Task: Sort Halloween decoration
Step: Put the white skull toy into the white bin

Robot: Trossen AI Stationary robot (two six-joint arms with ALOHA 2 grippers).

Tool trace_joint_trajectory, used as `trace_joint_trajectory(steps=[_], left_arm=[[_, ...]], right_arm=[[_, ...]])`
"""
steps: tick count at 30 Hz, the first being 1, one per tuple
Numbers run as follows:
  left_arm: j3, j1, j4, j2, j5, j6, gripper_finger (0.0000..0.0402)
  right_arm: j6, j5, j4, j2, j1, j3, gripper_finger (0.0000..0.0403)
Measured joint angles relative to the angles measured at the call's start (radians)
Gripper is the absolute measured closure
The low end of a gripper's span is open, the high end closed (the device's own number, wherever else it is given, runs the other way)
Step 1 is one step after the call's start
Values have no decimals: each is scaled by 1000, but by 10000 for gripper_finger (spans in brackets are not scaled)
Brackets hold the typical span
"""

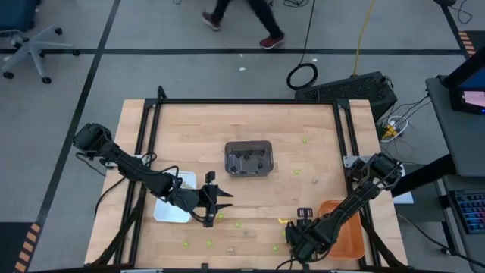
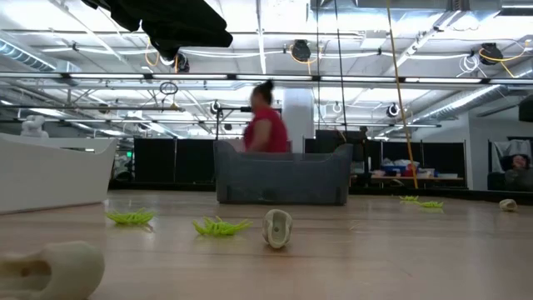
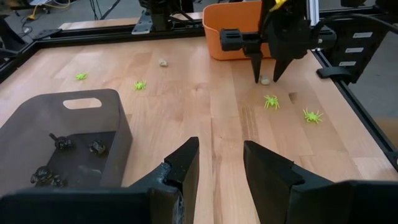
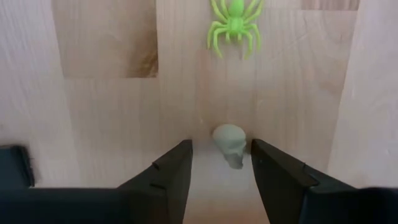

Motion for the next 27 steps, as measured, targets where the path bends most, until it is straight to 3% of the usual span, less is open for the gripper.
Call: trace_joint_trajectory(steps=[4, 13, 20, 27], left_arm=[[0, 0, 0, 0, 0, 0, 274], [0, 0, 0, 0, -1, 0, 274], [0, 0, 0, 0, -2, -4, 274], [0, 0, 8, 0, -2, -17, 274]], right_arm=[[0, 2, -1, 0, 0, 0, 279], [-34, 13, -3, 2, 0, -1, 394], [-56, 84, -15, 4, 2, 14, 399], [-125, 336, -15, 6, -1, 92, 401]])
